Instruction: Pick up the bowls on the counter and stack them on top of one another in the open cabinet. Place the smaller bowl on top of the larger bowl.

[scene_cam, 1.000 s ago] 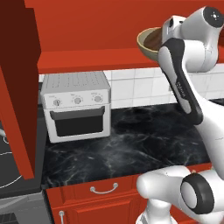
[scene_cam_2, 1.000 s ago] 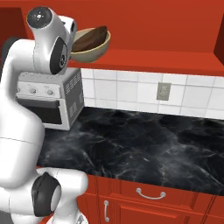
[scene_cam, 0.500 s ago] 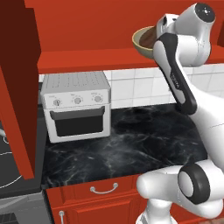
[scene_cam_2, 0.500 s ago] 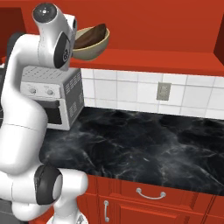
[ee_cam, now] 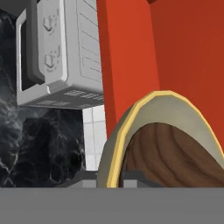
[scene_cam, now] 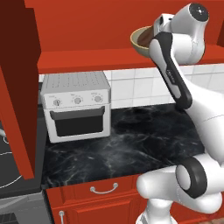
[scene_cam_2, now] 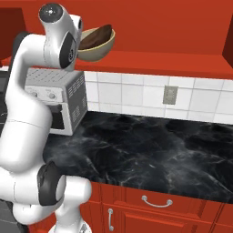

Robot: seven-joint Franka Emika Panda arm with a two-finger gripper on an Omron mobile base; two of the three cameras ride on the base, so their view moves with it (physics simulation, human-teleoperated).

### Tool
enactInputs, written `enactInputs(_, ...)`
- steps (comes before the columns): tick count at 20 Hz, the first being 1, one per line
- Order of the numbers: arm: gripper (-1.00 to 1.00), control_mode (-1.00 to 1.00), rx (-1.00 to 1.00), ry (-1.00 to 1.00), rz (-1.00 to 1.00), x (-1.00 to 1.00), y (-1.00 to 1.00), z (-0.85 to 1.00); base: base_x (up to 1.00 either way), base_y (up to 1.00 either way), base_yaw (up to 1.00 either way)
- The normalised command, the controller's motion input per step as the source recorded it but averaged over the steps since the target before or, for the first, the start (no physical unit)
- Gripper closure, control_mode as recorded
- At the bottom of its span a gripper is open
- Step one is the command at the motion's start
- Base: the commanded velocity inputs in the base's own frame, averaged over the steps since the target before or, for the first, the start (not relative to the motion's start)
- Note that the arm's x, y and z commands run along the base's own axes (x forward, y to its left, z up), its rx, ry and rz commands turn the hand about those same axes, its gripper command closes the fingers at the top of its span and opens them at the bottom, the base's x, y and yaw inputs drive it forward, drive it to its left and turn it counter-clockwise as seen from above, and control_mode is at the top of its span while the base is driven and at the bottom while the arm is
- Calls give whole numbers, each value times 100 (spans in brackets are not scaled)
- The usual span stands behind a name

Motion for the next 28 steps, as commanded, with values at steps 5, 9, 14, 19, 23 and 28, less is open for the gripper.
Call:
enactInputs(5, 100, -100, 0, -2, 0, 18, 0, -1, 0, 0, 0)
enactInputs(9, 100, -100, 0, -3, 0, 19, 0, 0, 0, 0, 0)
enactInputs(14, 100, -100, 0, 0, 0, 24, 0, 0, 0, 0, 0)
enactInputs(19, 100, -100, 0, 3, 0, 31, 0, 0, 0, 0, 0)
enactInputs(23, 100, -100, 0, 7, 0, 33, 0, 0, 0, 0, 0)
enactInputs(28, 100, -100, 0, 8, 0, 35, 0, 0, 0, 0, 0)
